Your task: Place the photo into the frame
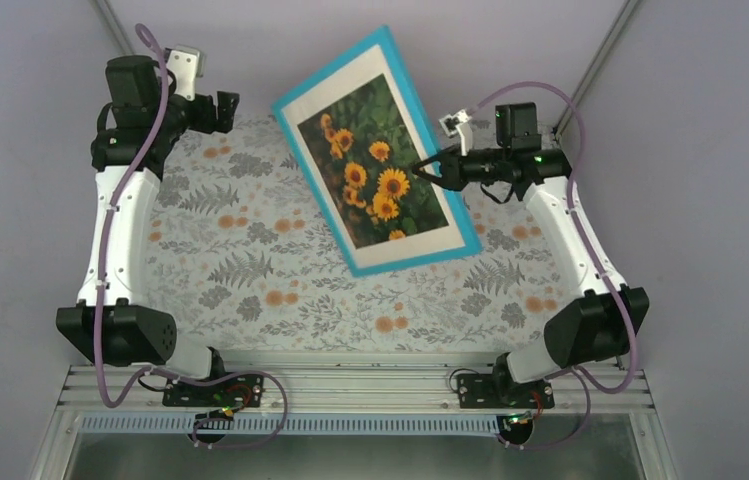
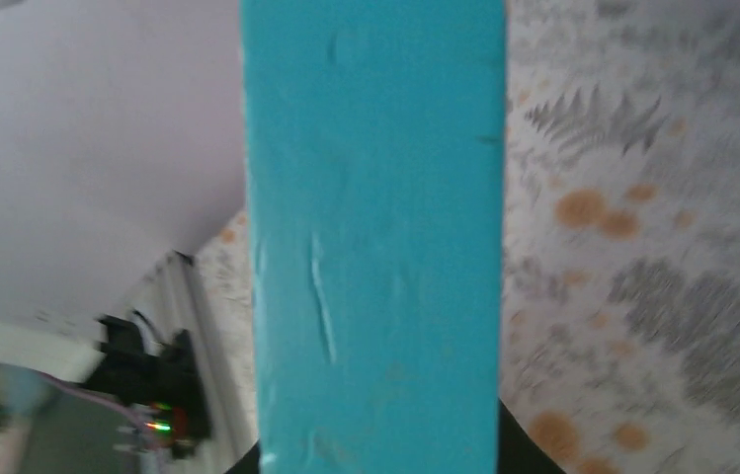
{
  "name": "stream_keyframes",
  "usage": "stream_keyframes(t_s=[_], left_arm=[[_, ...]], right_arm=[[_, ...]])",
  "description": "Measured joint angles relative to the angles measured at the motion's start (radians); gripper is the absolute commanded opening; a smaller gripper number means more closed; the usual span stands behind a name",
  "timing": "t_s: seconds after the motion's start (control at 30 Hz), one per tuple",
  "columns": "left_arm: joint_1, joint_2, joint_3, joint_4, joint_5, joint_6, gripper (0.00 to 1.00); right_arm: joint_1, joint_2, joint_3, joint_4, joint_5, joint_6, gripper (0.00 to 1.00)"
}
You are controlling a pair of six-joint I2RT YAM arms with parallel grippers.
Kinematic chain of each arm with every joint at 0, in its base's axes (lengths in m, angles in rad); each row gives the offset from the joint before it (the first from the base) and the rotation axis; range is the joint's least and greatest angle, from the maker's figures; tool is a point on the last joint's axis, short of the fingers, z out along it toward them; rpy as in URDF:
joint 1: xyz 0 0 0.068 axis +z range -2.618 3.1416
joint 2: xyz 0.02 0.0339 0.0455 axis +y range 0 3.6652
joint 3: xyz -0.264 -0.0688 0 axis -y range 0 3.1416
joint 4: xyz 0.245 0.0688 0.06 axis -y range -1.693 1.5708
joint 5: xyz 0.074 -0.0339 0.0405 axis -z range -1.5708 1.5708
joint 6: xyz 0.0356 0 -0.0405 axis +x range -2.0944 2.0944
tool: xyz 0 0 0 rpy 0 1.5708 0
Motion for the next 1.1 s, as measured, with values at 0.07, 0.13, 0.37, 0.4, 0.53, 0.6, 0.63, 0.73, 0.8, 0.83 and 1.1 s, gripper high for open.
stream_keyframes(t_s=[0.07,0.13,0.37,0.4,0.53,0.6,0.63,0.73,0.8,0.83,1.1], left_arm=[[0.002,-0.004,-0.021,0.002,0.011,-0.006,1.00],[0.002,-0.005,-0.050,0.011,0.023,-0.011,1.00],[0.002,-0.019,-0.198,0.030,0.055,-0.023,1.00],[0.002,-0.020,-0.216,0.031,0.058,-0.023,1.00],[0.002,-0.031,-0.294,0.046,0.061,-0.025,1.00],[0.002,-0.038,-0.322,0.049,0.064,-0.027,1.00],[0.002,-0.041,-0.334,0.054,0.067,-0.027,1.00],[0.002,-0.046,-0.363,0.073,0.080,-0.031,1.00],[0.002,-0.049,-0.378,0.088,0.087,-0.033,1.00],[0.002,-0.051,-0.386,0.094,0.093,-0.035,1.00],[0.002,-0.054,-0.435,0.123,0.113,-0.037,1.00]], right_arm=[[-0.059,0.002,-0.082,0.048,-0.096,0.101,0.04],[-0.105,0.010,-0.161,0.098,-0.154,0.191,0.04],[-0.185,0.027,-0.451,0.427,-0.227,0.546,0.04],[-0.185,0.029,-0.486,0.473,-0.232,0.589,0.04],[-0.185,0.053,-0.607,0.642,-0.257,0.728,0.04],[-0.185,0.074,-0.653,0.719,-0.265,0.779,0.04],[-0.185,0.087,-0.676,0.755,-0.269,0.806,0.04],[-0.185,0.113,-0.722,0.813,-0.274,0.860,0.04],[-0.185,0.122,-0.749,0.853,-0.279,0.879,0.04],[-0.185,0.123,-0.762,0.878,-0.281,0.890,0.04],[-0.185,0.167,-0.803,0.949,-0.292,0.883,0.33]])
